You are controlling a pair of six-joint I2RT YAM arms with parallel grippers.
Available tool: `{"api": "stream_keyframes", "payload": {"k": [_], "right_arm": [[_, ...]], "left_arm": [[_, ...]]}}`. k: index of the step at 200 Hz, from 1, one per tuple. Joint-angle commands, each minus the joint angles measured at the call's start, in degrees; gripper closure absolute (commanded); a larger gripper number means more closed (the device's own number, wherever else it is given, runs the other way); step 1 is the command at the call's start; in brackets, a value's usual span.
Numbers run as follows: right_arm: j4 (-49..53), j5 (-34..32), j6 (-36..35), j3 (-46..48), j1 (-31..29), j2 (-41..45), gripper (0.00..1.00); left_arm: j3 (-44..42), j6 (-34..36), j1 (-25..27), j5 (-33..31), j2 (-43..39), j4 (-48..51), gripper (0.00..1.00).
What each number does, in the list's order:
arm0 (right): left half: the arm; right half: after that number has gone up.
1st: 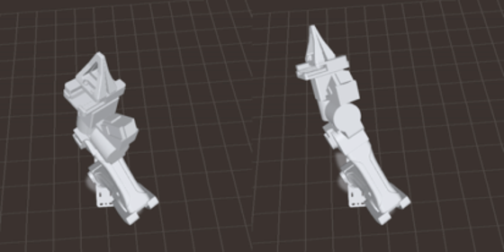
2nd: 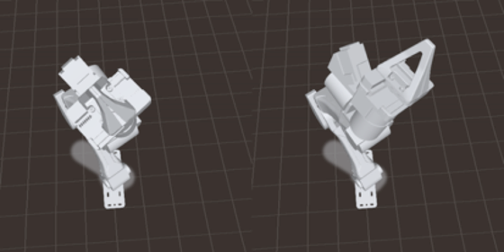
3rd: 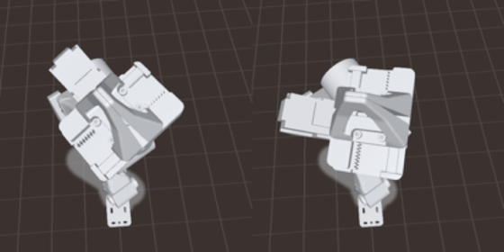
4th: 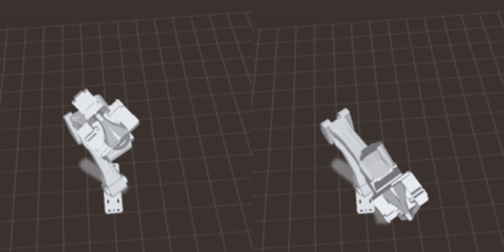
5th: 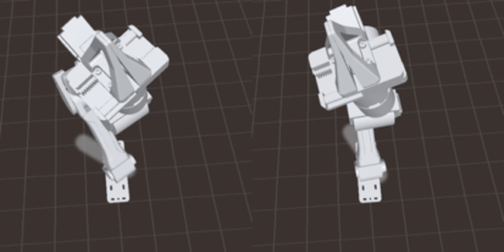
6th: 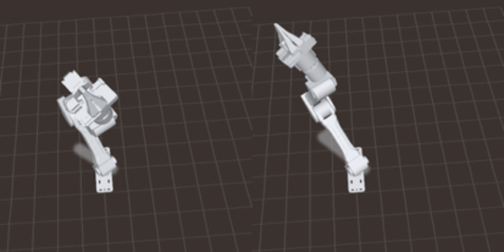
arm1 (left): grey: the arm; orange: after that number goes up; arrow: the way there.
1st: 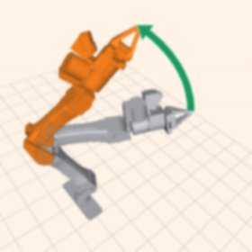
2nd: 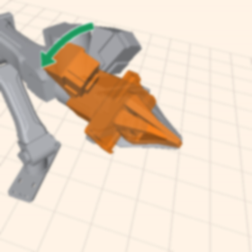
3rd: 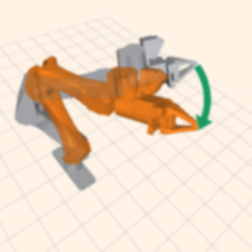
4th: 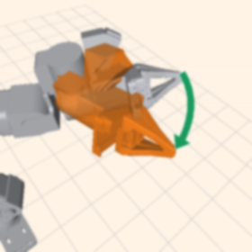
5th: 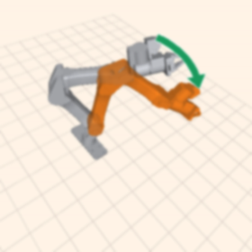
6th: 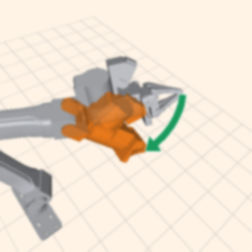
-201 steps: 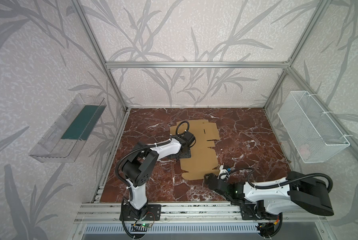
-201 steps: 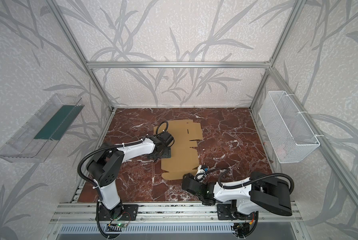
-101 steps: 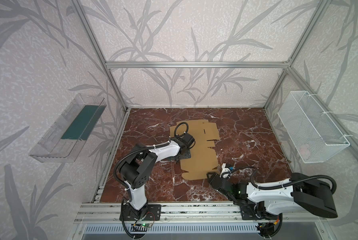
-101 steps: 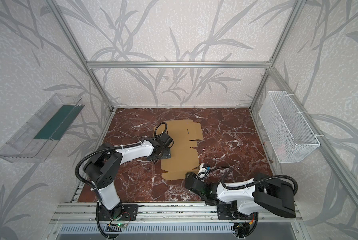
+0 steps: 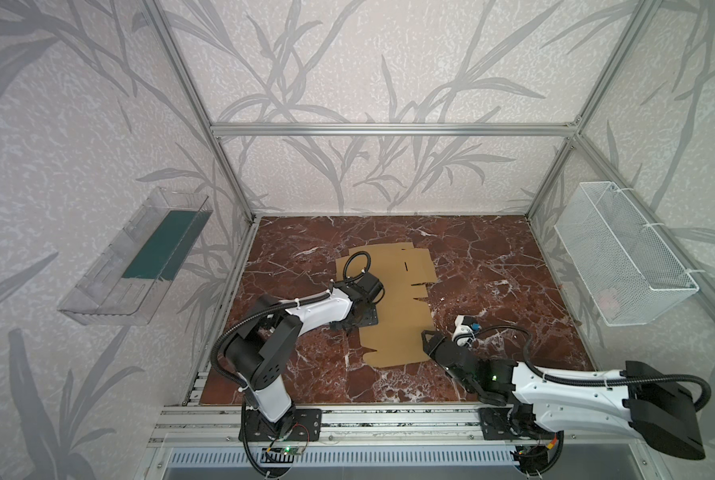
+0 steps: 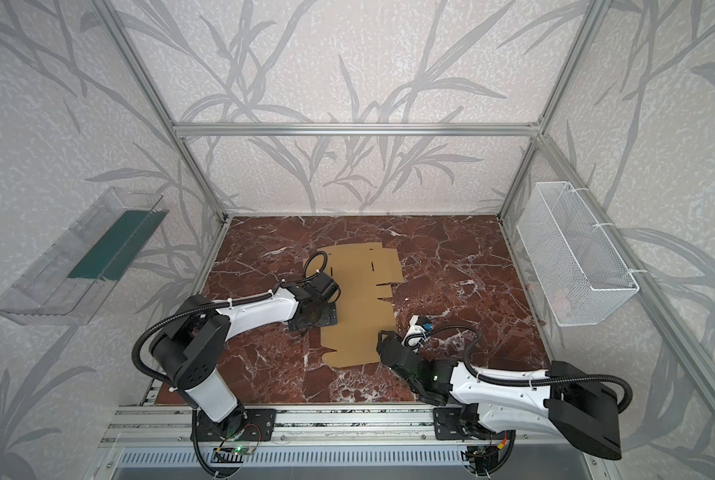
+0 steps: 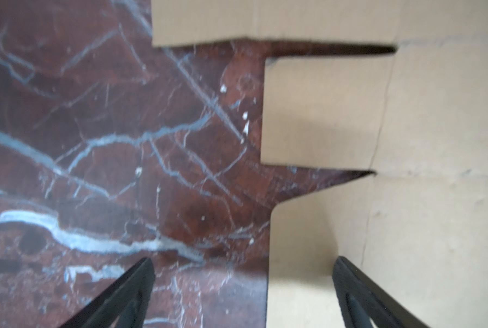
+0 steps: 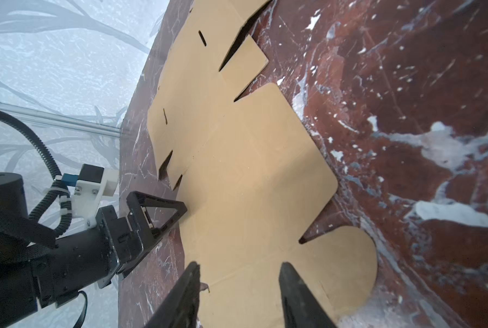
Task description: Fold the paper box
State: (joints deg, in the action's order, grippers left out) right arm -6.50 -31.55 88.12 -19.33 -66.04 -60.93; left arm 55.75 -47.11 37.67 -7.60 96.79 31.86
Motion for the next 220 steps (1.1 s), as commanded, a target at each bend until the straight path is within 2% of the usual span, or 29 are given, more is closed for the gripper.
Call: {"api": "stream_keyframes", "payload": {"k": [1,24,52,77,92,107,121,164,196,220], "right_arm": [[4.6,3.0,-0.3,0.3,0.1,-0.3,0.49],[5.5,7.7,0.5,-0.1,-0.5,-0.4,0.46],[5.8,5.9,4.1,-1.1,-4.7,-2.5,0.44],[7.8,4.5,7.1,-2.5,-7.1,-5.1,0.42],[6.0,4.4,9.4,-1.7,-8.2,-6.8,0.41],[5.4,3.4,11.5,-1.5,-9.7,-8.1,0.41],[4.1,3.0,12.5,-1.3,-10.6,-9.2,0.40],[1.1,2.8,14.3,-0.5,-10.9,-11.7,0.40],[2.3,1.4,15.4,-0.6,-10.8,-11.6,0.40],[2.9,0.2,15.9,-0.5,-10.8,-11.2,0.40]], "left_arm": [[-1.4,-3.4,0.4,4.1,-4.1,1.9,0.01],[-0.9,-4.2,0.6,3.1,-10.0,4.8,0.01],[4.8,1.3,-0.3,-3.3,-11.4,8.2,0.01],[17.6,9.0,-2.8,-5.8,-2.7,15.1,0.01],[27.7,11.4,-3.9,-10.4,5.0,22.0,0.01],[37.8,14.4,-5.2,-12.3,12.5,28.4,0.01],[43.6,16.5,-6.2,-12.5,17.5,30.3,0.01],[53.2,19.4,-9.4,-13.0,28.3,31.8,0.01],[55.9,20.0,-10.6,-13.3,33.1,31.4,0.01],[54.8,19.5,-10.7,-13.3,34.6,30.8,0.01]]}}
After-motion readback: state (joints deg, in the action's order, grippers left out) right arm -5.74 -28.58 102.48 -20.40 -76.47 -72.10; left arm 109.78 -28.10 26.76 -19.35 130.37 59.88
